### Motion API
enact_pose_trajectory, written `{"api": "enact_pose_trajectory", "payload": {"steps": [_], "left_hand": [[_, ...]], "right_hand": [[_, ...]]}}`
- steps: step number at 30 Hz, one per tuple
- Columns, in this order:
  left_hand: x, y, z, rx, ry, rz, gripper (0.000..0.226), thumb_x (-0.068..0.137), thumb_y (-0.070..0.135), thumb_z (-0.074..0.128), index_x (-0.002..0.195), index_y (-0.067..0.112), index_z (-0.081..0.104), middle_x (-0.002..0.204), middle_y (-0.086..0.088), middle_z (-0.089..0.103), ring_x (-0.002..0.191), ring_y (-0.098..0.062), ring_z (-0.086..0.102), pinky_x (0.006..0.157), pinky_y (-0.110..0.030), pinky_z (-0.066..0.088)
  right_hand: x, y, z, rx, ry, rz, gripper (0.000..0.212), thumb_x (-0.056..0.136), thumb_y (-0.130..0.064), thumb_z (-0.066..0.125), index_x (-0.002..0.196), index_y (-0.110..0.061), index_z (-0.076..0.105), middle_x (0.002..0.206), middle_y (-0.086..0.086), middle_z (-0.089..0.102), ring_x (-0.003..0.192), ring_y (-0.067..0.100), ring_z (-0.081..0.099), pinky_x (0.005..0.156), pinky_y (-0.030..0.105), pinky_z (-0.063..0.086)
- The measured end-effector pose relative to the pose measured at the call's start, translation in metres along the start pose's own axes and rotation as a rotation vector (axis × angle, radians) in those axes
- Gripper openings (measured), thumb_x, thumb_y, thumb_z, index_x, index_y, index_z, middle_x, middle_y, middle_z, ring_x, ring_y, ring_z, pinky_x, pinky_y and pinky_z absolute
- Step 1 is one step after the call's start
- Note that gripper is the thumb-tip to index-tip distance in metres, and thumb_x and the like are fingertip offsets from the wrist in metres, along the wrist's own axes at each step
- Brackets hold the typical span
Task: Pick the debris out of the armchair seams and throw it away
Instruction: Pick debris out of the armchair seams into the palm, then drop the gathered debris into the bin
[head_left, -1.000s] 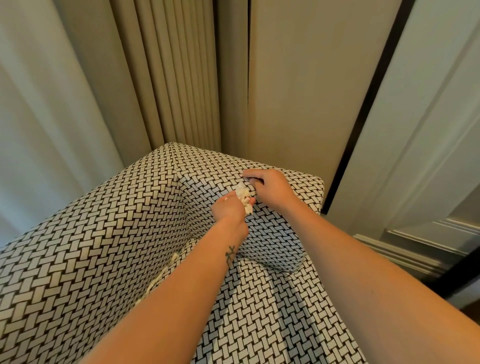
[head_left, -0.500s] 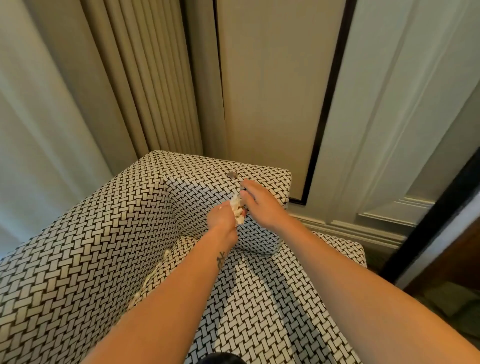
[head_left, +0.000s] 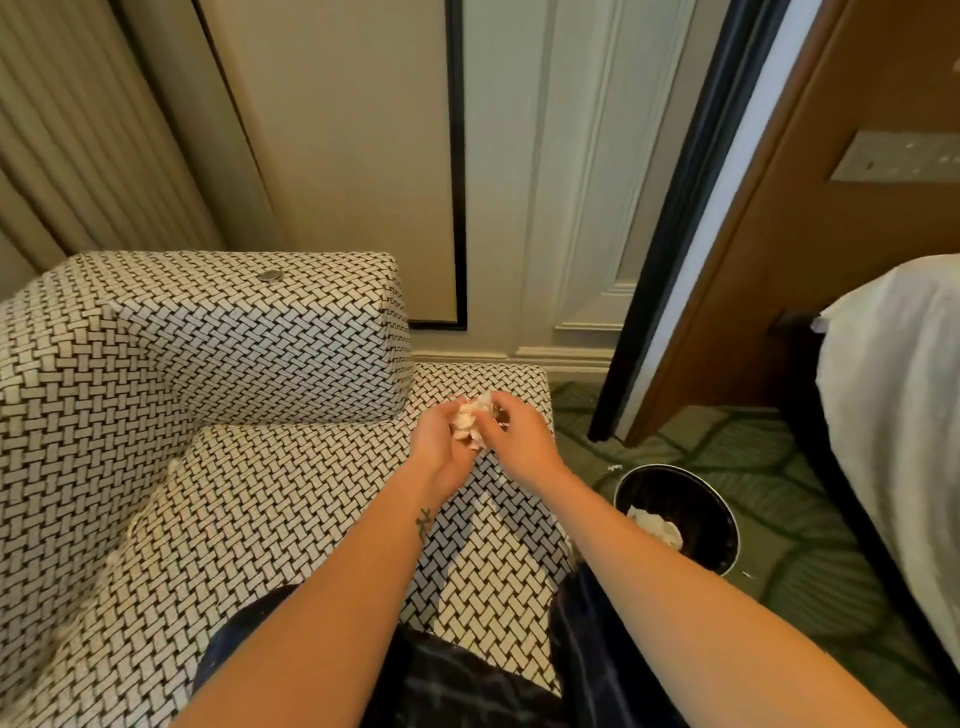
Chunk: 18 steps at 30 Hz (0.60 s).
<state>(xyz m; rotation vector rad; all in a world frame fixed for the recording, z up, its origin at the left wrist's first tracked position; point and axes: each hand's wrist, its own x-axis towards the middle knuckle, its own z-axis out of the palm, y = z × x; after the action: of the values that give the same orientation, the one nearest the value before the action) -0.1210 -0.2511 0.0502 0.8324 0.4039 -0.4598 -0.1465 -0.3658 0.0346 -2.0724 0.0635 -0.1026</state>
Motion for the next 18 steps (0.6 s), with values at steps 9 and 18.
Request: {"api": "enact_pose_trajectory", "payload": {"steps": [9,18], "left_hand": [[0.058,-0.125,0.067,0.432,0.024,-0.139,0.045,0.099,-0.011,0.045,0.137,0.009,0.057,0.115,-0.016,0.069,0.092,-0.022,0.069,0.066,-0.027,0.058],[0.131,-0.256,0.101,0.583,-0.036,-0.271,0.03,0.092,0.007,0.063,0.12,0.012,0.073,0.116,-0.019,0.075,0.104,-0.035,0.073,0.081,-0.042,0.063]], "right_hand": [[-0.019,0.121,-0.095,0.134,0.186,0.288,0.021,0.1,-0.015,0.059,0.119,-0.014,0.07,0.11,0.002,0.071,0.096,0.015,0.067,0.083,0.026,0.054],[-0.042,0.215,-0.164,0.17,0.358,0.554,0.031,0.094,0.002,0.053,0.112,-0.021,0.066,0.088,-0.002,0.066,0.079,0.014,0.058,0.066,0.02,0.05]]}}
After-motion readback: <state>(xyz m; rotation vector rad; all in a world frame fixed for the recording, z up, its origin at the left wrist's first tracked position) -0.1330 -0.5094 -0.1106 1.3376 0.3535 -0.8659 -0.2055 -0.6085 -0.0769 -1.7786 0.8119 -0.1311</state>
